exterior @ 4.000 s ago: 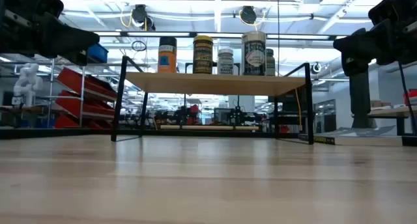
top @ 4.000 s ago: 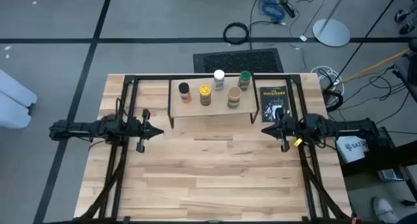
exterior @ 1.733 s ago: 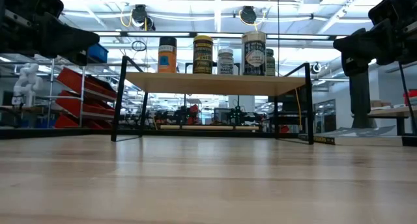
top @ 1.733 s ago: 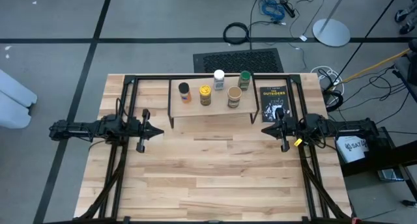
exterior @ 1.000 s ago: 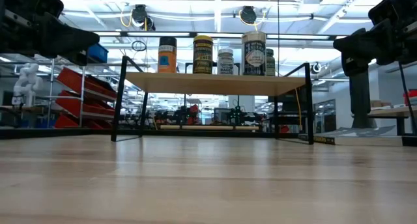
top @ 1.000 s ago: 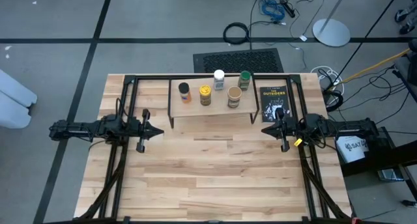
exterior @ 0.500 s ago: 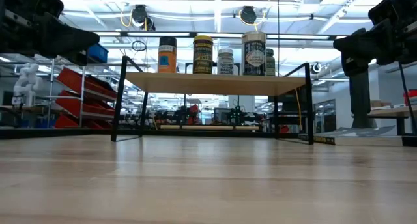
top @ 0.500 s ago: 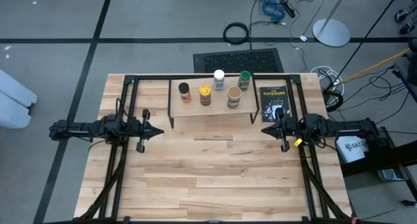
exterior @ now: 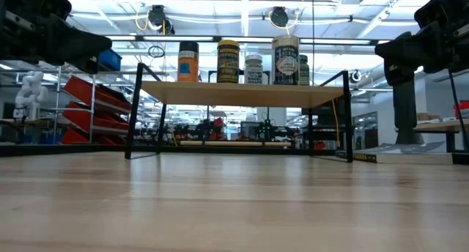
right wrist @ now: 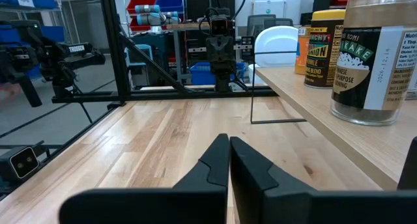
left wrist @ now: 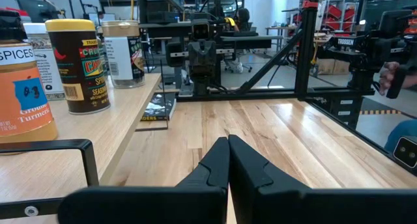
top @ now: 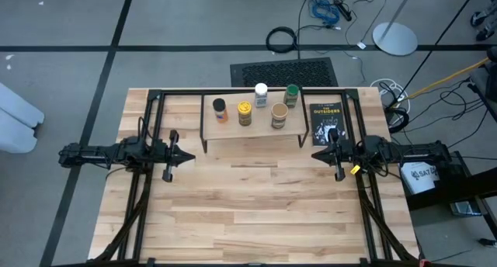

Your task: Shelf spices

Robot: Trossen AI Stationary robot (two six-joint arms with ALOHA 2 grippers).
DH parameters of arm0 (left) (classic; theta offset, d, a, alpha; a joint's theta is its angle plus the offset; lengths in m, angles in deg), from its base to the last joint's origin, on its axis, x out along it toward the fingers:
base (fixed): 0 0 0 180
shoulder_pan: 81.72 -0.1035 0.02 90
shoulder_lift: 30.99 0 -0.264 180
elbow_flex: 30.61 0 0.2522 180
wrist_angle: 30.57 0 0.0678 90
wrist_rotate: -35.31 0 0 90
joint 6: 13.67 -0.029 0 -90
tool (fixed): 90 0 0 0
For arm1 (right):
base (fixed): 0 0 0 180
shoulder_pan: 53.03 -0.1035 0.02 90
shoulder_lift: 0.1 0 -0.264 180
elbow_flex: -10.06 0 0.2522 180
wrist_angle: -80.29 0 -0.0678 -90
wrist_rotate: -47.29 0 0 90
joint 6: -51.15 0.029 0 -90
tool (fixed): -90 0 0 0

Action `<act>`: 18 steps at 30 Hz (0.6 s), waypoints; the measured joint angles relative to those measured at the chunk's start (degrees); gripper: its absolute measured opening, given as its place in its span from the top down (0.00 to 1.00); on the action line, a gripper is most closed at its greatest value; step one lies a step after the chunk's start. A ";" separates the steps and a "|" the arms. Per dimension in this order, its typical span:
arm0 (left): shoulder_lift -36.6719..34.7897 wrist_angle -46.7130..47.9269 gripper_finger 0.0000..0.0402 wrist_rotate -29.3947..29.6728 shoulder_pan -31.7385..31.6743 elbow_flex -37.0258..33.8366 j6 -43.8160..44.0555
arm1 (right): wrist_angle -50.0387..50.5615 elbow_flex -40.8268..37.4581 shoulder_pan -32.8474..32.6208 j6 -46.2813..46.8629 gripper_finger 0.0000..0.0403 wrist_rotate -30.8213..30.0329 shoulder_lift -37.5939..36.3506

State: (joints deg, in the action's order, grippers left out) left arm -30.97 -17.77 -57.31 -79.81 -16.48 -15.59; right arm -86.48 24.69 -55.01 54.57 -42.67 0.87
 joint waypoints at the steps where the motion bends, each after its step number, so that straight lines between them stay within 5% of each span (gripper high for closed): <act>1: -0.01 0.00 0.99 -0.01 -0.01 -0.01 0.00 | 0.00 0.00 0.00 0.00 1.00 0.01 0.00; 18: 0.00 -0.01 0.99 0.00 -0.02 -0.01 -0.01 | -0.66 0.00 0.00 0.02 1.00 0.02 0.00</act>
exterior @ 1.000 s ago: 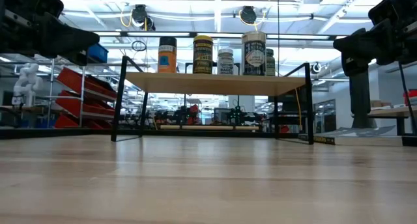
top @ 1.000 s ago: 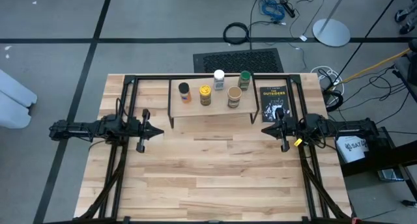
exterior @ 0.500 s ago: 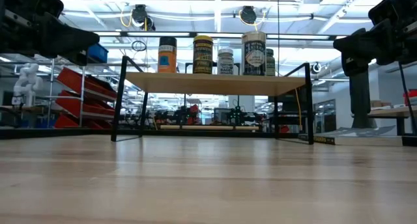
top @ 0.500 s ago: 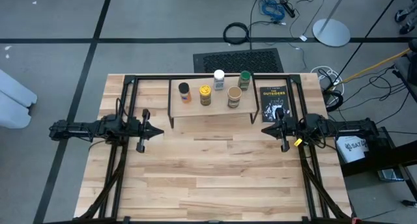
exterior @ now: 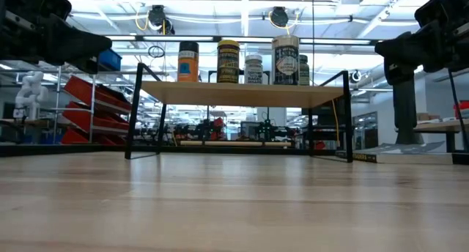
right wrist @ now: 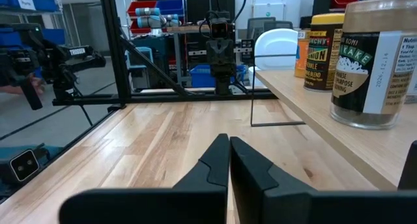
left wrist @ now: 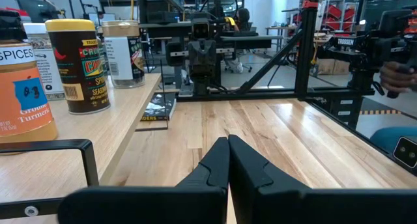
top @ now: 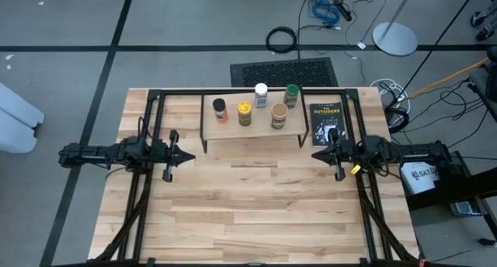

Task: Shelf spices
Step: Remove the golden seasoning bottle from the shelf

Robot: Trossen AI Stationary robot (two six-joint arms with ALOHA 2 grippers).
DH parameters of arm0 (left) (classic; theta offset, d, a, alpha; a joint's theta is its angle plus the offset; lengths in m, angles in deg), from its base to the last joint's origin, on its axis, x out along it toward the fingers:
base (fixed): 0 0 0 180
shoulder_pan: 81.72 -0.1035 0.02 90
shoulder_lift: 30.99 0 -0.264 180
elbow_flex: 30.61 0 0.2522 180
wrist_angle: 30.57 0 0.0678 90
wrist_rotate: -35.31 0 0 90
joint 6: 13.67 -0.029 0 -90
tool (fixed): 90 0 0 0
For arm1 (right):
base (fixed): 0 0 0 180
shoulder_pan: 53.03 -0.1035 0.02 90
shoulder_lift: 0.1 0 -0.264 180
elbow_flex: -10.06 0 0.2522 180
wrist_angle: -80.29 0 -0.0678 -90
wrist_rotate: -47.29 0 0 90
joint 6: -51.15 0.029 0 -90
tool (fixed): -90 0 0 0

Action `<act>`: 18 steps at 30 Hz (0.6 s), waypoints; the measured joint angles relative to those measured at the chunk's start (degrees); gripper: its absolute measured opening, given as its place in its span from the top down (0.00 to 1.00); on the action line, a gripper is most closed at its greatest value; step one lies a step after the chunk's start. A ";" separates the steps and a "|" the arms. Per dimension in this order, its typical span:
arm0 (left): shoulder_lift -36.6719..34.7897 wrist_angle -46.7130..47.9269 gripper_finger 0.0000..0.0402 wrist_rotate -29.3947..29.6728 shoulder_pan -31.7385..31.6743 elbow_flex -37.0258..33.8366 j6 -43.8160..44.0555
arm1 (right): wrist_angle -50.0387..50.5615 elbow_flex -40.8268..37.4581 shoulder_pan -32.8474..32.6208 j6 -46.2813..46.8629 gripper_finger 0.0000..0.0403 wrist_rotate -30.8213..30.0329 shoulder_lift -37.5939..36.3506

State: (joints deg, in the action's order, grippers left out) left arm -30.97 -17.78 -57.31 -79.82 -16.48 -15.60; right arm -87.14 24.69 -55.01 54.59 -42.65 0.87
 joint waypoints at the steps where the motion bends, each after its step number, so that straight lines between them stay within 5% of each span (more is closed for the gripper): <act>1: 0.01 0.02 0.99 0.00 0.01 0.00 0.00 | 0.00 0.00 -0.02 0.44 1.00 0.00 0.00; 11: 0.01 0.00 0.99 -0.02 0.00 0.00 0.00 | -0.51 1.05 -0.02 0.39 1.00 0.00 0.33; 18: 0.00 -0.08 0.99 1.36 0.02 0.01 0.00 | 5.20 12.05 0.00 0.37 1.00 -0.44 5.30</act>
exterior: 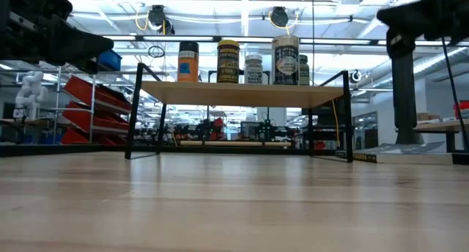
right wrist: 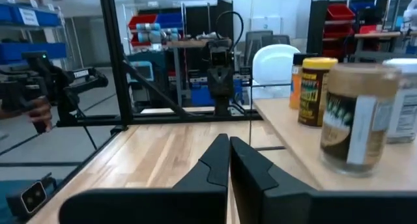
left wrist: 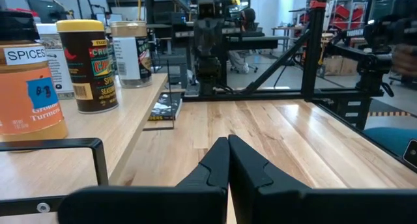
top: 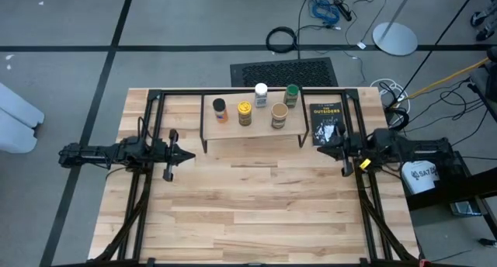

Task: Shelf spices
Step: Remove the golden seasoning bottle from the shelf

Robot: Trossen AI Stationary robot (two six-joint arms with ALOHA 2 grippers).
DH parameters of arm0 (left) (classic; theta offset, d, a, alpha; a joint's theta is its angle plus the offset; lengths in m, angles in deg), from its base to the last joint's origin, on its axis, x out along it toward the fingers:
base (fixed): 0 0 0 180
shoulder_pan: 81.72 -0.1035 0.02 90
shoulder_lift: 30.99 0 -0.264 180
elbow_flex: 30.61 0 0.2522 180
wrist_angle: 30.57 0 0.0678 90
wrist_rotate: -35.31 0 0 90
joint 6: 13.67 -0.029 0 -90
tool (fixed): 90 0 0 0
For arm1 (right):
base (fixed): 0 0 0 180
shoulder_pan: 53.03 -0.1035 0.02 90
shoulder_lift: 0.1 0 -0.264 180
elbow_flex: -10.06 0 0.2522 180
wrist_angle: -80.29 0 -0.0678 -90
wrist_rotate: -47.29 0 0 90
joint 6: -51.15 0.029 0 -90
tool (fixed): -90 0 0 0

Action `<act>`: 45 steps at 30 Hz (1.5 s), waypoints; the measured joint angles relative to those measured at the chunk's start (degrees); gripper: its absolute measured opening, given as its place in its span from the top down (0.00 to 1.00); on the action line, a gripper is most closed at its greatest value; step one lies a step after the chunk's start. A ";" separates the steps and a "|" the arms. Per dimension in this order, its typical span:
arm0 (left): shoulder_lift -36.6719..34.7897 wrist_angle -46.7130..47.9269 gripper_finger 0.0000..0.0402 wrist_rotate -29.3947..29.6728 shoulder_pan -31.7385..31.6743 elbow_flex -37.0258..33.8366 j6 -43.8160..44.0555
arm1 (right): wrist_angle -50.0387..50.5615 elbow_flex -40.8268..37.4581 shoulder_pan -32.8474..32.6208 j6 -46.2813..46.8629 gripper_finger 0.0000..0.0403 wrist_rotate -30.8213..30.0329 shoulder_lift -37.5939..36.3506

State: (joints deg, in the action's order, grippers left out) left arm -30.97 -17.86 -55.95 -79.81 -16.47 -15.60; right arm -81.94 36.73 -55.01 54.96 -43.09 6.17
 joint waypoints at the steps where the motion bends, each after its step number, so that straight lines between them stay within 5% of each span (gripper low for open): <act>1: 0.01 0.00 0.99 0.01 0.00 -0.02 0.00 | 1.51 2.11 -0.02 0.01 1.00 -0.04 1.20; 11: 0.01 -0.04 0.99 0.09 0.00 -0.01 0.00 | 10.47 25.33 0.00 -0.51 1.00 -0.15 15.33; 20: 0.01 -0.04 0.99 0.13 0.00 0.00 0.00 | 16.31 43.08 0.00 -6.04 1.00 -7.52 27.42; 38: 0.00 -2.59 0.99 0.26 0.00 0.11 1.62 | 14.42 44.96 0.00 -7.95 1.00 -7.30 37.69; 45: 0.57 -2.64 0.99 0.24 0.00 5.10 1.30 | 14.61 44.78 -0.44 -6.57 1.00 -6.84 40.59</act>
State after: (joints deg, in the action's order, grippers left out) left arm -30.40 -20.50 -55.71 -79.81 -11.37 -14.30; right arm -67.33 81.52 -55.45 48.39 -49.93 46.75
